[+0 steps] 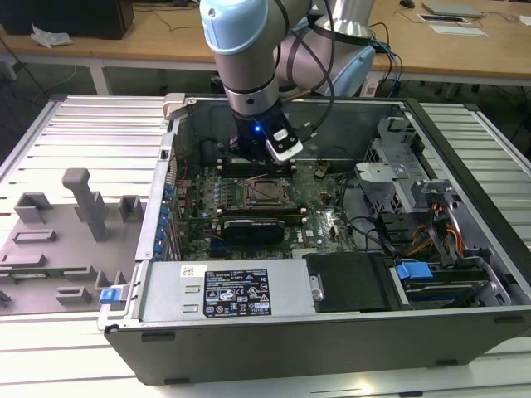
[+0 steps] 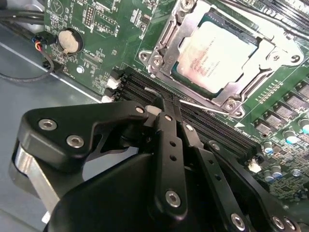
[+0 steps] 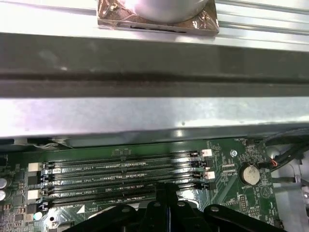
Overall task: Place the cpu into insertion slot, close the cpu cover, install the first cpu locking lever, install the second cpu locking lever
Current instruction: 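Install the first cpu locking lever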
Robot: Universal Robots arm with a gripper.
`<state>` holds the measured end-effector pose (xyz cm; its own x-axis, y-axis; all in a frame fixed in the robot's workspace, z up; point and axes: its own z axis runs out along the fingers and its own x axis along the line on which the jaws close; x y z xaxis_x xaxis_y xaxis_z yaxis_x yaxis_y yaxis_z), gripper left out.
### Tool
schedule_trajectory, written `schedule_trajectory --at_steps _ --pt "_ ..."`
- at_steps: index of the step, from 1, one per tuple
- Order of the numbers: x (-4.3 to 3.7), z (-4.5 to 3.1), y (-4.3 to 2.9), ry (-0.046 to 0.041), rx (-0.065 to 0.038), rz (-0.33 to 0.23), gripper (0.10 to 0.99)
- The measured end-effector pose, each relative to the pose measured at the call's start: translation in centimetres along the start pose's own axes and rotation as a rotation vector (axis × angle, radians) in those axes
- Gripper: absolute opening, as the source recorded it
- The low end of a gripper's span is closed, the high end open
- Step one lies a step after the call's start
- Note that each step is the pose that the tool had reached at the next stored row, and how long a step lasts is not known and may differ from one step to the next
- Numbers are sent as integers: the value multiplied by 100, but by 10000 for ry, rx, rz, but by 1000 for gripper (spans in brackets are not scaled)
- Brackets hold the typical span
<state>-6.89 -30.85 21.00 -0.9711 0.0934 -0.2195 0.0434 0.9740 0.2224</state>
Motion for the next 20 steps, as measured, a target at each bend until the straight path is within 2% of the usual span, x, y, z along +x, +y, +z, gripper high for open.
schedule_trajectory --at_steps 2,10,13,20 --pt "5 12 6 -58 57 246 106" --pt "27 46 30 -166 164 704 106" --pt "41 95 42 -273 274 1162 106" --pt "48 123 40 -362 380 1528 106"
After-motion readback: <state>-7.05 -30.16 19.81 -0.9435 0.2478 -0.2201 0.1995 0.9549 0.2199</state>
